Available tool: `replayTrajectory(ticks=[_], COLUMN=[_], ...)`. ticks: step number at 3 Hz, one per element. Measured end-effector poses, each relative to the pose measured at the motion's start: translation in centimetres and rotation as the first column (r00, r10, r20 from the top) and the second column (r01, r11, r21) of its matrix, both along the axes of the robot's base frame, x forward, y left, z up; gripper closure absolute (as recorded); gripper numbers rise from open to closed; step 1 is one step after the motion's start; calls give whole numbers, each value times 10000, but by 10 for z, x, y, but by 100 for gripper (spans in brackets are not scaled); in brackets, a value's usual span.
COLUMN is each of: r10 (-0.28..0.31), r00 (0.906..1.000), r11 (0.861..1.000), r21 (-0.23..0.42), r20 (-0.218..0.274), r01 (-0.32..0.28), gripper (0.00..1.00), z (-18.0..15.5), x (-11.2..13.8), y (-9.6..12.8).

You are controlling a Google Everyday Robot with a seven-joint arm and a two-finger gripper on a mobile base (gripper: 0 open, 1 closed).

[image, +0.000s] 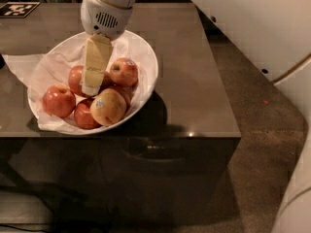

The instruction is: Pick apple from white bowl

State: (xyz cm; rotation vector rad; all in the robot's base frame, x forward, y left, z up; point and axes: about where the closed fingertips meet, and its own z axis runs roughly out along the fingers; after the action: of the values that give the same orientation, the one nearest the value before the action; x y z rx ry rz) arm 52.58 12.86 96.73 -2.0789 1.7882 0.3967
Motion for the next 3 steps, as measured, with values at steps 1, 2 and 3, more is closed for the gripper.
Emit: replayTrajectory(ticks=[1,2,3], r10=[166,339,658], r00=[9994,9974,9902], r11=[9995,9991,9976], r21=[258,293,292], r20=[-297,-639,-1228], r01=[-159,-321,-627], gripper=[0,0,0], z=[-15,-26,-40], x=[1,6,18], y=[8,17,35])
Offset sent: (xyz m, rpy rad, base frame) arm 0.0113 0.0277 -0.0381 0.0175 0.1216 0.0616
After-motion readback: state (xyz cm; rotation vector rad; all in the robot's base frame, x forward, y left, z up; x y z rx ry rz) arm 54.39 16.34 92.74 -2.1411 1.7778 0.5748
